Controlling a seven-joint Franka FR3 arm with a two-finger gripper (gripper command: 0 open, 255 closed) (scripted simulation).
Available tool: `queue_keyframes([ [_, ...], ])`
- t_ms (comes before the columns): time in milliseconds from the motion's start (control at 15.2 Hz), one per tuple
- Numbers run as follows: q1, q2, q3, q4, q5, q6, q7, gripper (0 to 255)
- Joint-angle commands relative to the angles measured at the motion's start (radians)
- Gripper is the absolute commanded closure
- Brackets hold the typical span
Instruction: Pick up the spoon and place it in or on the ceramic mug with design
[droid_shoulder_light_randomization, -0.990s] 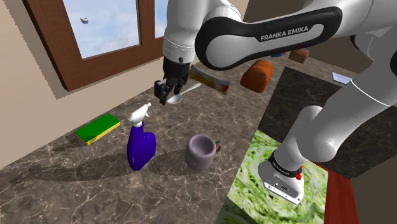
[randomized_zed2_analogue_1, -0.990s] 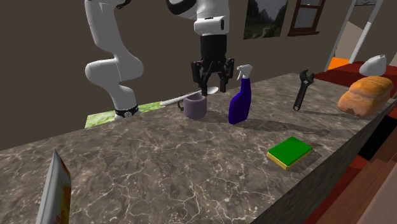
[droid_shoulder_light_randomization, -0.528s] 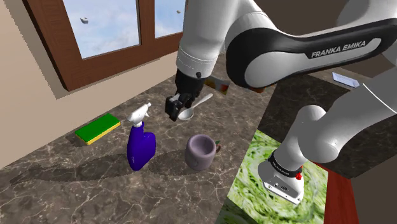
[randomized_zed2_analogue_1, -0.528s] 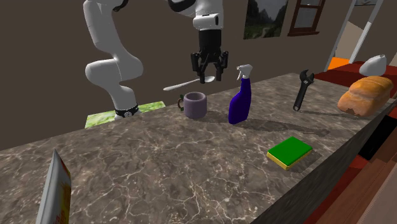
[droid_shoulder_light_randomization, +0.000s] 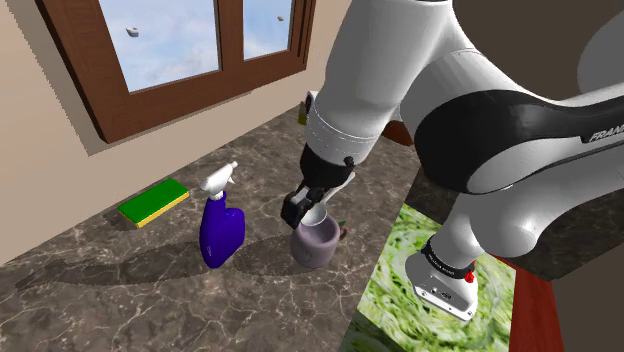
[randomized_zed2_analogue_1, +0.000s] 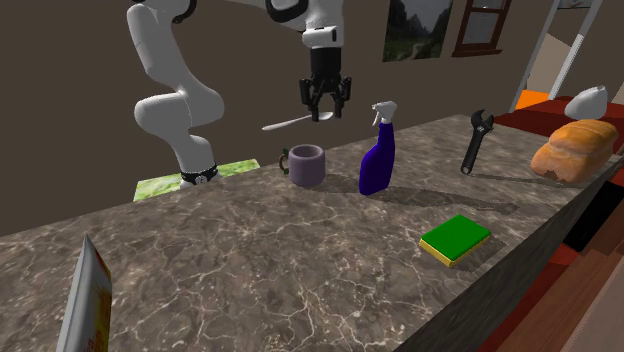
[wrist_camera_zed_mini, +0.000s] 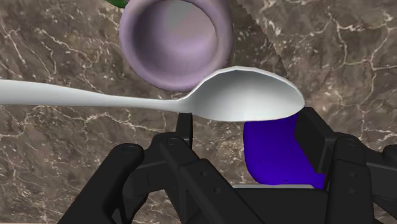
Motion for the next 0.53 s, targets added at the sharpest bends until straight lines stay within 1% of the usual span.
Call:
queue_keyframes([
  [0, 0.004, -0.001, 0.008, -0.024, 0.004, 0.023, 0.008, 255],
  [462, 0.003, 0.024, 0.029, -0.099, 0.002, 0.121, 0.023, 255],
])
